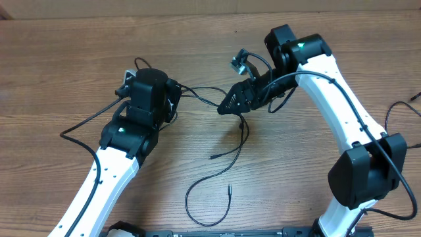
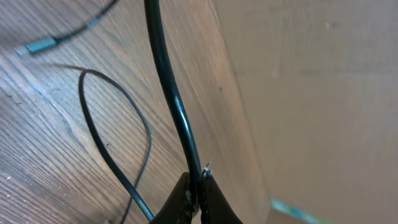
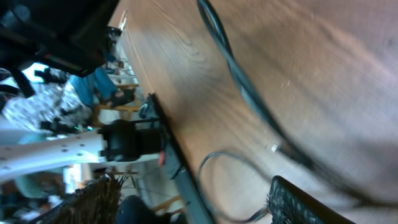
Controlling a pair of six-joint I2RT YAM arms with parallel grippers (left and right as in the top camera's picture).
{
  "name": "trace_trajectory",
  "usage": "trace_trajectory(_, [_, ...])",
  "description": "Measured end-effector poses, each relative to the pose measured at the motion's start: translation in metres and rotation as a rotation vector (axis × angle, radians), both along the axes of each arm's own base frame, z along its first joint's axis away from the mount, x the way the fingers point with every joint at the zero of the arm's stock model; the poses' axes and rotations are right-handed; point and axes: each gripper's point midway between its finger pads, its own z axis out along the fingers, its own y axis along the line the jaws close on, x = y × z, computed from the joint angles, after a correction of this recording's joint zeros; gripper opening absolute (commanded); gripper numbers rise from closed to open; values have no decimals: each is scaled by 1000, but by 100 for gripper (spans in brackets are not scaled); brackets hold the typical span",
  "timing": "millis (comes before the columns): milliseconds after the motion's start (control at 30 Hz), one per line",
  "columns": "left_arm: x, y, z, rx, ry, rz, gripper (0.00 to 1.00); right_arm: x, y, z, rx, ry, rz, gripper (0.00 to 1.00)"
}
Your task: Untangle cables
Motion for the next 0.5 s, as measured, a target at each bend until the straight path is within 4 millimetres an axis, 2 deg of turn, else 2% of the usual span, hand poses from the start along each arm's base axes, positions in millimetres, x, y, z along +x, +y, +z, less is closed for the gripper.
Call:
trace_trajectory(67, [2,1,3,-11,-11,15,4,-6,-4,3,-16,43,-15,77])
trace_trajectory(133, [6,1,8,-26,-35,27,4,-14,-7,7,-30,84,-21,73])
trace_trajectory(267, [9,2,12,-30,-56,43,4,-20,0,10,-35,96,-28,73])
trace_trajectory(333, [10,4,14,-32,-62,60,4,-19,7,5,-38,115,-53,83])
trace_trajectory(367, [10,5,14,-41,-63,73,4,-18,12,-2,-43,138,-79,94])
trace_trajectory(433, [11,7,15,-74,-60,107,4,-13,19,-18,-49,177,-126,100])
trace_trajectory(500, [11,8,15,-122,-53,148,4,-5,28,-36,-51,217,-194,100])
